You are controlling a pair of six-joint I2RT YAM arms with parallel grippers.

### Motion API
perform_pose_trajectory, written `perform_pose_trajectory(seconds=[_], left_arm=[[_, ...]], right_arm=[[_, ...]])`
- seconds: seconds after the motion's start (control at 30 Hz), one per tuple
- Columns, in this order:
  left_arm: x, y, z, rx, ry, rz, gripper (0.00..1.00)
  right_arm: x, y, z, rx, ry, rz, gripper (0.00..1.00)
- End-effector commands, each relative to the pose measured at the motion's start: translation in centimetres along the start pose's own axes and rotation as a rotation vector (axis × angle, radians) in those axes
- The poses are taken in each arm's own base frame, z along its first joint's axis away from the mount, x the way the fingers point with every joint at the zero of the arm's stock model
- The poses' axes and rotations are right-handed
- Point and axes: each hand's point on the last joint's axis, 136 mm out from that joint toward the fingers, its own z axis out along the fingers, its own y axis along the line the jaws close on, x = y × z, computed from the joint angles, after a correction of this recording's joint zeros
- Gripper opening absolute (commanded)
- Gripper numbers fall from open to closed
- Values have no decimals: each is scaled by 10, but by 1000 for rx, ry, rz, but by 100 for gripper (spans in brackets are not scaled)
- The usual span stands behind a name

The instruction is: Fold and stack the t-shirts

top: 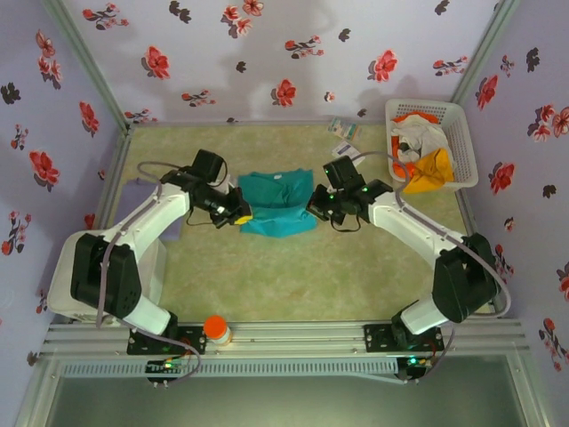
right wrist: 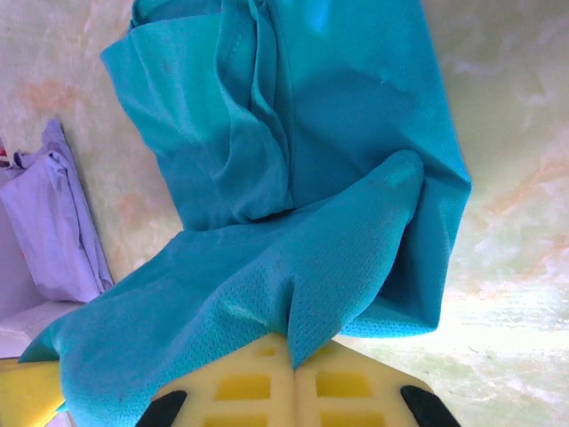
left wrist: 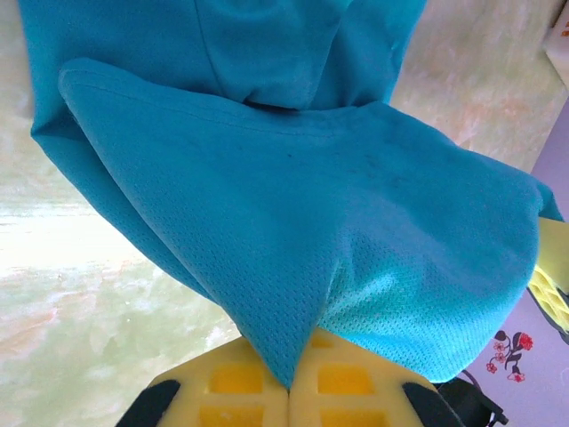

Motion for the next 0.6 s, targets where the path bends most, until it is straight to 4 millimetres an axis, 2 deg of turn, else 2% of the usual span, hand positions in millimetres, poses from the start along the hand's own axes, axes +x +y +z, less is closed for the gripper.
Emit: perform_pose_trajectory(seconds=[0.0,0.1,0.27,0.4,0.57], left_arm=[[-9,-6,-5,11,12,21,0],[-13,-9,-7,11,18,33,0],[-13,-6,-5,12,24,28,0],[-1,0,-5,26,28,6,0],[22,13,-6,52,13,-29,0]], right_arm=[[-15,18,-3,-49,-8,-31,0],[-22,24,-2,-61,-2,-32,0],[-21,24,1,-54,20,-46,0],[-9,17,-1,-56,44,-38,0],[16,4,-9,-46,59,-38,0]])
